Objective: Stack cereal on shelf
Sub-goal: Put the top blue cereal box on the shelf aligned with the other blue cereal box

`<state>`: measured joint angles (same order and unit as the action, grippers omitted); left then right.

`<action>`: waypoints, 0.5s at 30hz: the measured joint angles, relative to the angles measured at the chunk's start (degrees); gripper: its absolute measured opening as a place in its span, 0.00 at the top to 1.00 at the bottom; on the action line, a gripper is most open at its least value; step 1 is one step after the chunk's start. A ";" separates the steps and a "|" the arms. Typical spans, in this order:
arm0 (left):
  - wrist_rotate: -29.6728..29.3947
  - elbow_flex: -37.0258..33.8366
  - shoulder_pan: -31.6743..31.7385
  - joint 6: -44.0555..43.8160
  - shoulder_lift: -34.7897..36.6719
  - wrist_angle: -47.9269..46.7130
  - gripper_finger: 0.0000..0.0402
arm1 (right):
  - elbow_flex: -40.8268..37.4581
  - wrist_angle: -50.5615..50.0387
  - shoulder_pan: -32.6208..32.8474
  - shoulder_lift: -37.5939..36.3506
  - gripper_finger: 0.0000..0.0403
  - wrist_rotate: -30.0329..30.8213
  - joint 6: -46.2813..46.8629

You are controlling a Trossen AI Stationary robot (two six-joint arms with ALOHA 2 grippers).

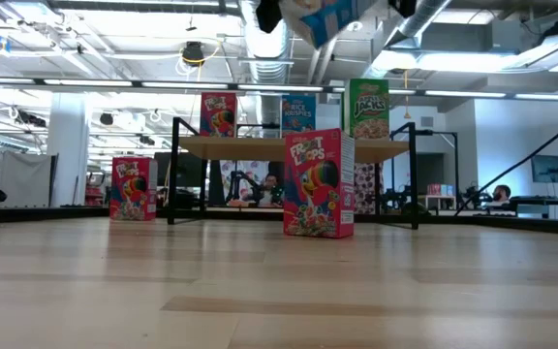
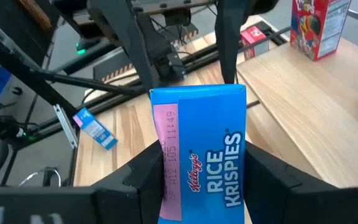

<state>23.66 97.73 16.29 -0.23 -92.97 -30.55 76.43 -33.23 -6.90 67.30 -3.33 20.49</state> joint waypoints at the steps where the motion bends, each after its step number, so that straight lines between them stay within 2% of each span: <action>1: 0.01 0.00 0.00 0.00 0.00 -0.01 0.36 | 0.07 0.65 0.00 0.23 0.50 -0.02 0.00; 8: 0.07 0.00 0.00 0.62 0.00 -0.31 0.48 | 0.02 0.41 0.00 0.51 0.50 -0.27 0.00; 15: 0.71 0.04 0.04 1.03 0.00 -0.80 0.53 | 0.02 0.87 0.00 0.53 0.50 -0.35 0.22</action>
<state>24.37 97.78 16.34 0.80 -92.97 -31.35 76.44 -32.36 -6.90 67.83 -3.68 20.71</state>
